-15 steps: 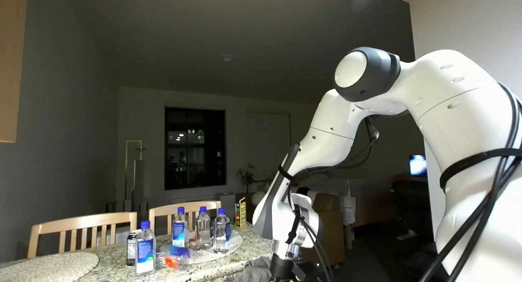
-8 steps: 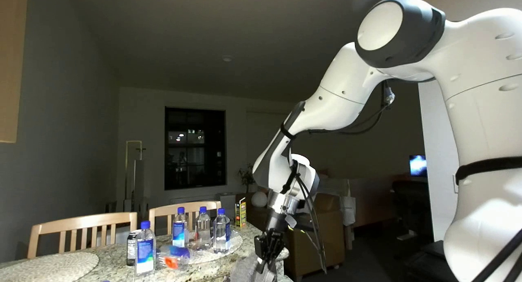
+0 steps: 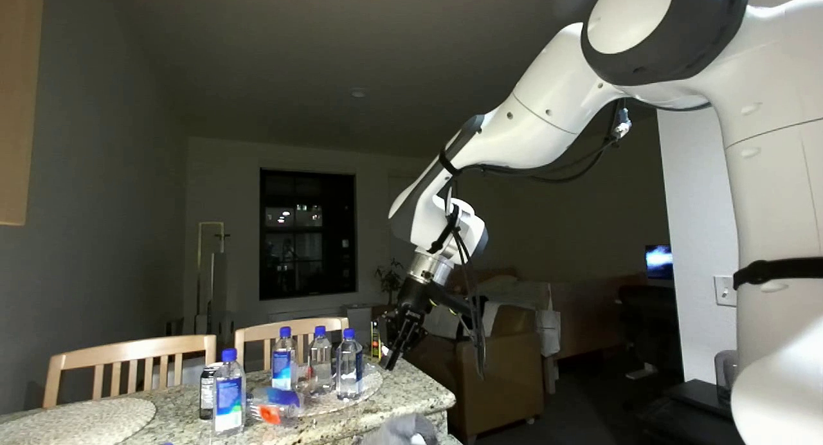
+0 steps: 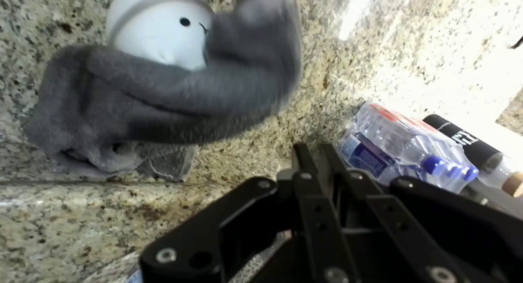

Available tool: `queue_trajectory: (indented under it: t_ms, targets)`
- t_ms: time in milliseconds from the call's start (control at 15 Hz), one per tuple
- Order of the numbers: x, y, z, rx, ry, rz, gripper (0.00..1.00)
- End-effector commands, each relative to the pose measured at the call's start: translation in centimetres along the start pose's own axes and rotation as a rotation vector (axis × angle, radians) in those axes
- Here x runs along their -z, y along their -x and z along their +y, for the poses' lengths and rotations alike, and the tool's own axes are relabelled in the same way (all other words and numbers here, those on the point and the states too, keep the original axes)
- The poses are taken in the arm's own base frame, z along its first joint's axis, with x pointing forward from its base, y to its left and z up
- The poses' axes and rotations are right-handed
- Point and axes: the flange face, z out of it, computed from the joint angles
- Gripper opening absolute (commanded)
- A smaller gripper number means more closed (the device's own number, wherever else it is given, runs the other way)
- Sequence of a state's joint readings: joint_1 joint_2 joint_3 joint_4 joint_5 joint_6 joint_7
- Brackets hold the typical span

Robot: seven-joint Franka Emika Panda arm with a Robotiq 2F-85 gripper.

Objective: Pick up the grey cloth and put it on the counter

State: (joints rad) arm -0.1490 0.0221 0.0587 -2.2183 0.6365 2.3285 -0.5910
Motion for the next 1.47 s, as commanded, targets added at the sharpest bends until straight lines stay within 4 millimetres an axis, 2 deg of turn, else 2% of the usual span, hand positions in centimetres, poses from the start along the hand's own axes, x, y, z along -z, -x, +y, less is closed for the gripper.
queue_trajectory:
  t_ms: [0,200,267,333,400,533,800,1067,1200,1400]
  targets:
    - [1.6,-2.9,-3.6,-0.009,-0.012,0.012,0.12]
    - [2.1,-4.9,-5.4,0.006,-0.001,0.038,0.11]
    - [1.8,-5.1,-5.1,0.004,0.008,0.023,0.09]
    - [1.6,-5.2,-4.7,0.003,0.016,0.015,0.11]
    - [1.4,-5.1,-3.8,-0.010,0.027,0.002,0.34]
    - [0.4,-4.3,-1.0,-0.051,0.055,-0.074,0.41]
    - [-2.4,-1.1,3.8,-0.119,0.050,-0.255,0.66]
    - [-5.7,1.3,5.7,-0.153,-0.010,-0.383,0.92]
    - [-7.2,2.1,6.1,-0.166,-0.019,-0.403,1.00]
    - [-8.9,2.8,6.8,-0.164,0.005,-0.391,1.00]
